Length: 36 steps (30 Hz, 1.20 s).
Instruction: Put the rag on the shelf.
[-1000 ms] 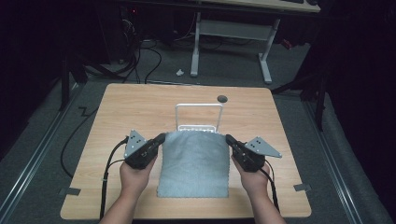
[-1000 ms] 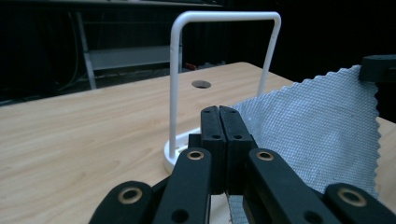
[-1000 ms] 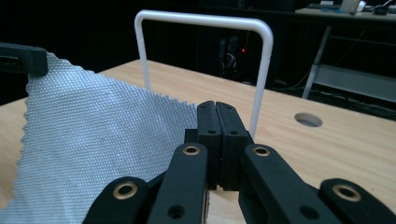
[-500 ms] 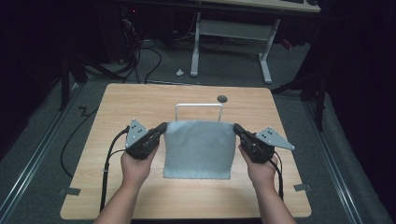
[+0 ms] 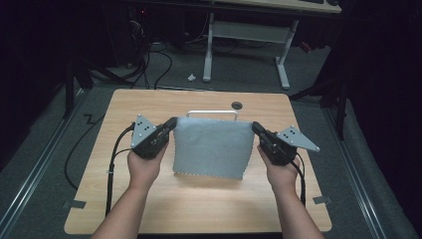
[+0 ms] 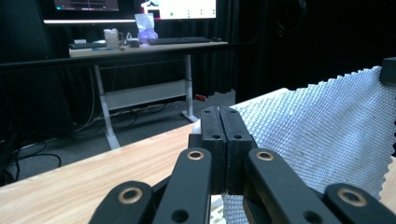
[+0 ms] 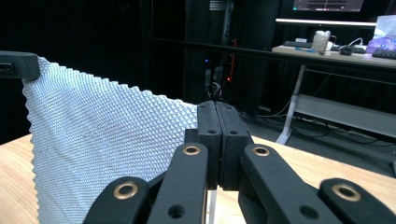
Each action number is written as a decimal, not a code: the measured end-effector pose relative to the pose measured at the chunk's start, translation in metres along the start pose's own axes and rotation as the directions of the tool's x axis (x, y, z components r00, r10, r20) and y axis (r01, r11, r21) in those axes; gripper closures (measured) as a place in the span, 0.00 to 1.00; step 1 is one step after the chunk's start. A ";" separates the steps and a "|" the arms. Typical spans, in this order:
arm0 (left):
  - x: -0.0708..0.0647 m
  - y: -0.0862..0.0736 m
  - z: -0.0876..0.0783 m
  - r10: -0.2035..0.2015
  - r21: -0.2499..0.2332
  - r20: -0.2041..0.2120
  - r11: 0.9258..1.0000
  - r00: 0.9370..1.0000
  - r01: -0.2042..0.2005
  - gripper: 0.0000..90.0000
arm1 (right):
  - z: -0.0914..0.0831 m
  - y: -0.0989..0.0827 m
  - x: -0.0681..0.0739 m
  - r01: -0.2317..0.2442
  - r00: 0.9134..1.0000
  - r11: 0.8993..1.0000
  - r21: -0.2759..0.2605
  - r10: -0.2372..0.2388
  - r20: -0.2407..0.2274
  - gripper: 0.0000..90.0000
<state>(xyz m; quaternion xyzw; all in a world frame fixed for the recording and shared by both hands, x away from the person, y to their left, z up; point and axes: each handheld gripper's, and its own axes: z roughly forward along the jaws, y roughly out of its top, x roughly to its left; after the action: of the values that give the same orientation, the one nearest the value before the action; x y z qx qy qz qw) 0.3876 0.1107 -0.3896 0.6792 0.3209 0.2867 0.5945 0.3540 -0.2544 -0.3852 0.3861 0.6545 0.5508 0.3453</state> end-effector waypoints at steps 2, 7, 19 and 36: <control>0.001 0.003 0.002 -0.002 -0.004 -0.001 1.000 1.000 0.002 0.99 | 0.001 0.003 -0.001 0.003 1.000 1.000 -0.006 -0.003 0.001 1.00; 0.001 0.005 0.002 0.001 -0.009 -0.008 1.000 1.000 -0.001 0.99 | 0.003 0.009 -0.002 0.009 1.000 1.000 -0.010 -0.009 0.008 1.00; 0.007 0.031 0.009 0.031 -0.031 -0.029 0.999 0.999 -0.031 0.99 | 0.019 0.033 -0.010 0.005 1.000 1.000 -0.017 -0.005 0.029 1.00; 0.024 0.053 0.047 0.051 -0.022 -0.078 0.998 0.996 -0.053 1.00 | 0.053 0.057 -0.031 0.021 0.996 1.000 -0.021 -0.020 0.086 1.00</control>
<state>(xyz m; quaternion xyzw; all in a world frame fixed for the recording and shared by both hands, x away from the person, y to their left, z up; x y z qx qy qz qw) 0.4433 0.0954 -0.3425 0.6684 0.3227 0.3321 0.5821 0.4219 -0.2519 -0.3363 0.3989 0.6370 0.5371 0.3829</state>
